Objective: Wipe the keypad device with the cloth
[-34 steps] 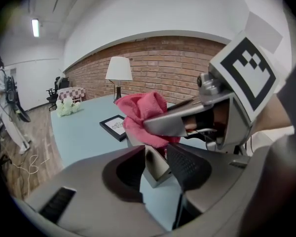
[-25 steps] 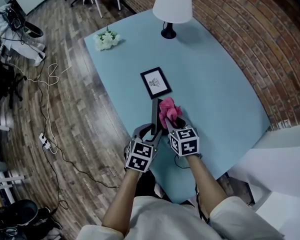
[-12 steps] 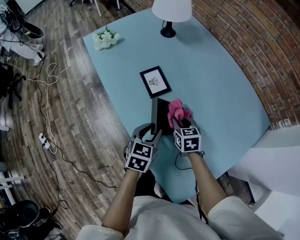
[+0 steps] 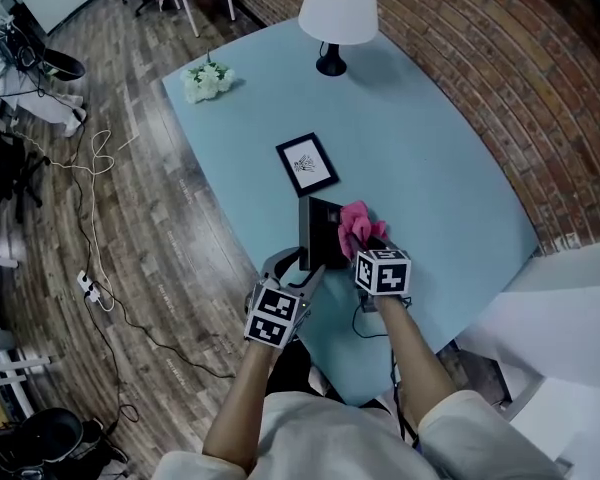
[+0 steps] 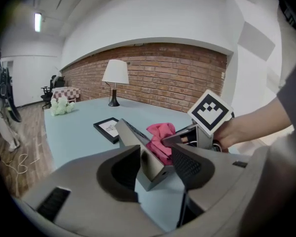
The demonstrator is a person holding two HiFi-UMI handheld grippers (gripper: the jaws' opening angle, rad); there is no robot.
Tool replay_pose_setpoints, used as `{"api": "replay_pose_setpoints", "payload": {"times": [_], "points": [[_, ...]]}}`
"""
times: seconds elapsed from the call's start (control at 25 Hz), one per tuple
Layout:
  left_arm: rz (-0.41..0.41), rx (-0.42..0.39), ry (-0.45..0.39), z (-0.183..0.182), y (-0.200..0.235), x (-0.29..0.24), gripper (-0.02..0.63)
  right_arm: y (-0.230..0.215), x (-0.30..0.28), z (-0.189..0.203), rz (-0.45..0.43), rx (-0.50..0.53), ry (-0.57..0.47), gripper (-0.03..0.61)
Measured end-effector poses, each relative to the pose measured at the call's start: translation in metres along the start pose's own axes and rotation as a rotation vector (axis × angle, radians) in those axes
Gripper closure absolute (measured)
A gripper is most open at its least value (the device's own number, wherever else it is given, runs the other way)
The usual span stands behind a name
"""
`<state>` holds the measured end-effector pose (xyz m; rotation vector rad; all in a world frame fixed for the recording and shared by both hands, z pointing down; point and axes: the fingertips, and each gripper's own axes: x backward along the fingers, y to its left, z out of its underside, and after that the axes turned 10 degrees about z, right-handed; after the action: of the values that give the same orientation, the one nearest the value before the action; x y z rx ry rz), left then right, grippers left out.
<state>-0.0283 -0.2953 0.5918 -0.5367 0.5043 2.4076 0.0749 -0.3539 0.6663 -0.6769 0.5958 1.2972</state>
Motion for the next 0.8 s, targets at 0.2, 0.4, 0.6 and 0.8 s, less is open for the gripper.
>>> {"api": "replay_pose_setpoints", "payload": {"times": [0.2,0.4,0.6,0.8], "points": [[0.045,-0.108,-0.021,-0.008,-0.012,0.003,0.376,0.022,0.029,-0.024,-0.101,-0.025,-0.083,0.462],[0.042,-0.25,0.093,0.002,-0.015,-0.002,0.356,0.069,0.066,-0.044,-0.239,0.088,-0.168,0.46],[0.019,-0.289,0.164,0.015,-0.011,-0.005,0.344,0.107,0.071,-0.033,-0.287,0.301,-0.163,0.46],[0.01,-0.303,0.154,0.017,-0.01,-0.004,0.344,0.102,0.067,-0.026,-0.273,0.257,-0.175,0.457]]}}
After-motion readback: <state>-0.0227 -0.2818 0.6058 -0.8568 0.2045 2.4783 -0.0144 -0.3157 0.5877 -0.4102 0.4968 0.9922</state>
